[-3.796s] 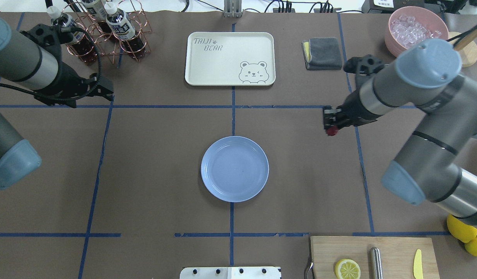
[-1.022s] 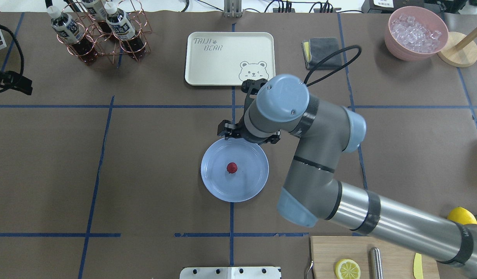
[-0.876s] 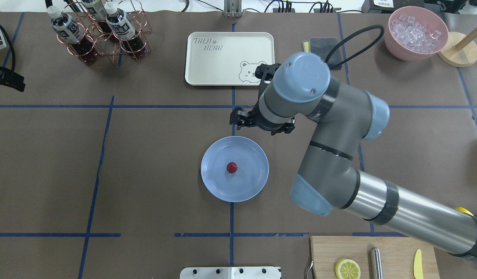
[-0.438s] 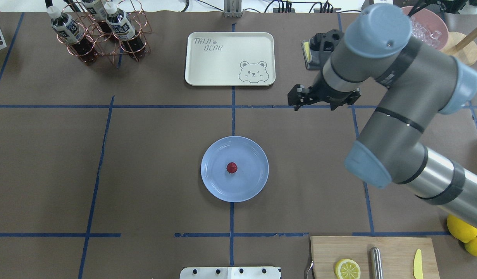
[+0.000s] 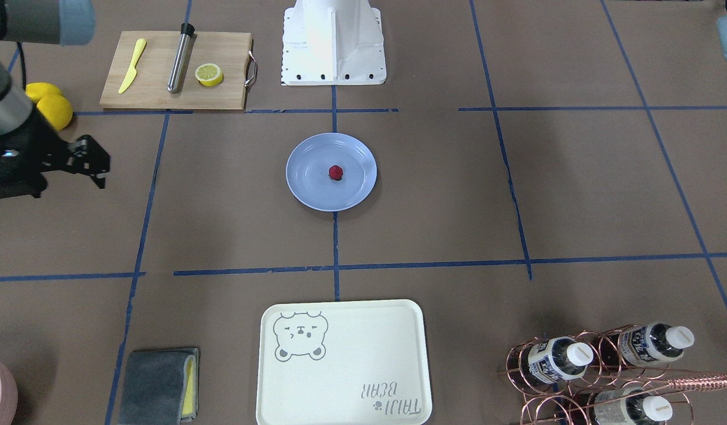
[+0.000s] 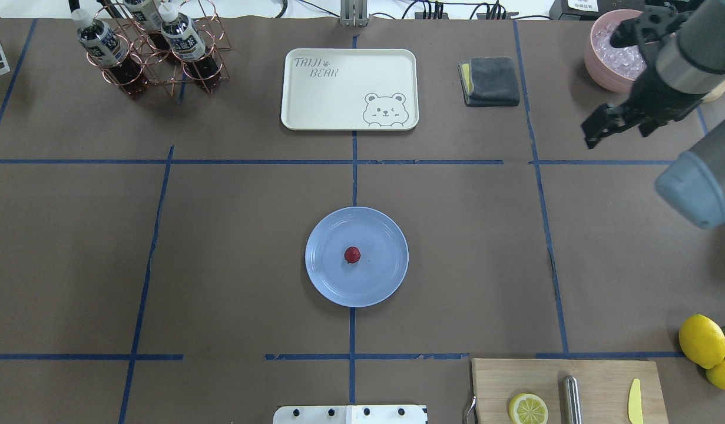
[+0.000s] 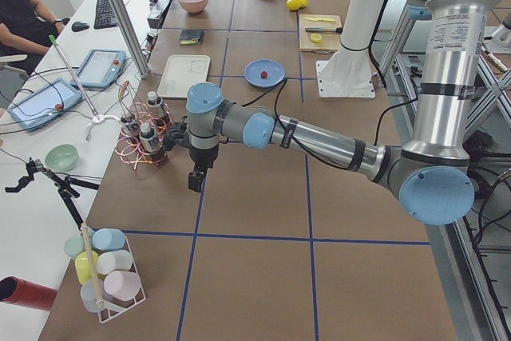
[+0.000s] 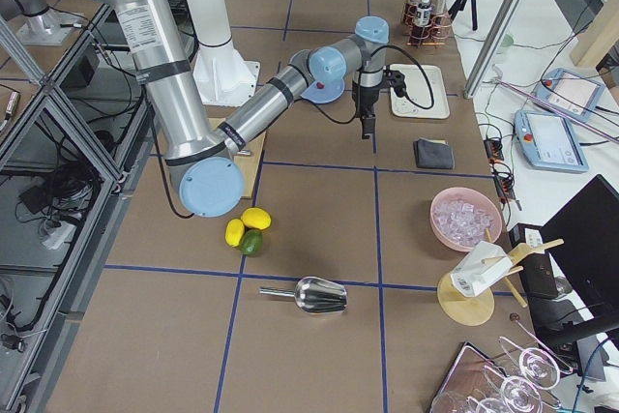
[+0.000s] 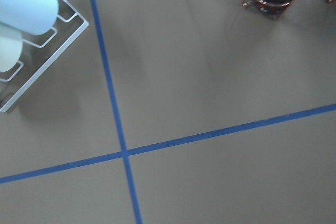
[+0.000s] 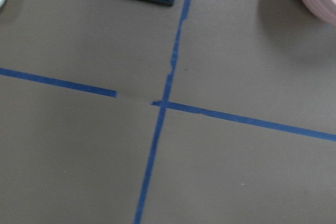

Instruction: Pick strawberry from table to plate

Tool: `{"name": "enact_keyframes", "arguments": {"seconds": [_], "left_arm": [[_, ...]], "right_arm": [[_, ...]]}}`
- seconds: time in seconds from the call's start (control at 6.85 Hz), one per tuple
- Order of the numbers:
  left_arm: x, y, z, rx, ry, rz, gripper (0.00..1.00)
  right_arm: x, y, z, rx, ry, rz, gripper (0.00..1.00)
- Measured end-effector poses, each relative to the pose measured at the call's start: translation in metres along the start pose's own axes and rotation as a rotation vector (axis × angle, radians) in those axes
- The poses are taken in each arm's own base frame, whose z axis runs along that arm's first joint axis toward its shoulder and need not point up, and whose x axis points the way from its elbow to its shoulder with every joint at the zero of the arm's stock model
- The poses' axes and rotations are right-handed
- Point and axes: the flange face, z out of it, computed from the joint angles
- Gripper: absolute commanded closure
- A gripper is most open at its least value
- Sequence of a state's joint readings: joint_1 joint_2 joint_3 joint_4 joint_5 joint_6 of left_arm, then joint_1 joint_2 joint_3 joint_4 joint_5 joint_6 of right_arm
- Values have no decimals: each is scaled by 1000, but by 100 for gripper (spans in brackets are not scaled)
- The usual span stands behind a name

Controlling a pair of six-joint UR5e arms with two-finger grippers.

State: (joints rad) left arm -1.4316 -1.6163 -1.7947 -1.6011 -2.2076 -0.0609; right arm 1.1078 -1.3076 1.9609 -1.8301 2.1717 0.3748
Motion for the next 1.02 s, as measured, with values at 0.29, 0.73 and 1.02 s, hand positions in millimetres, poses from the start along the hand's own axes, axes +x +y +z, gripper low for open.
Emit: {"name": "enact_keyframes", "arguments": {"seconds": [0.29, 0.73, 1.02], "left_arm": [[-15, 16, 7, -20, -4, -8, 0], [-44, 63, 28, -81, 63, -85, 0], [-53, 87, 42, -116, 108, -124, 0]], "right_arm": [[144, 44, 1, -45, -23, -56, 0], [278, 77, 16, -57, -90, -45, 0], [290, 68, 10, -21, -85, -61, 0]]}}
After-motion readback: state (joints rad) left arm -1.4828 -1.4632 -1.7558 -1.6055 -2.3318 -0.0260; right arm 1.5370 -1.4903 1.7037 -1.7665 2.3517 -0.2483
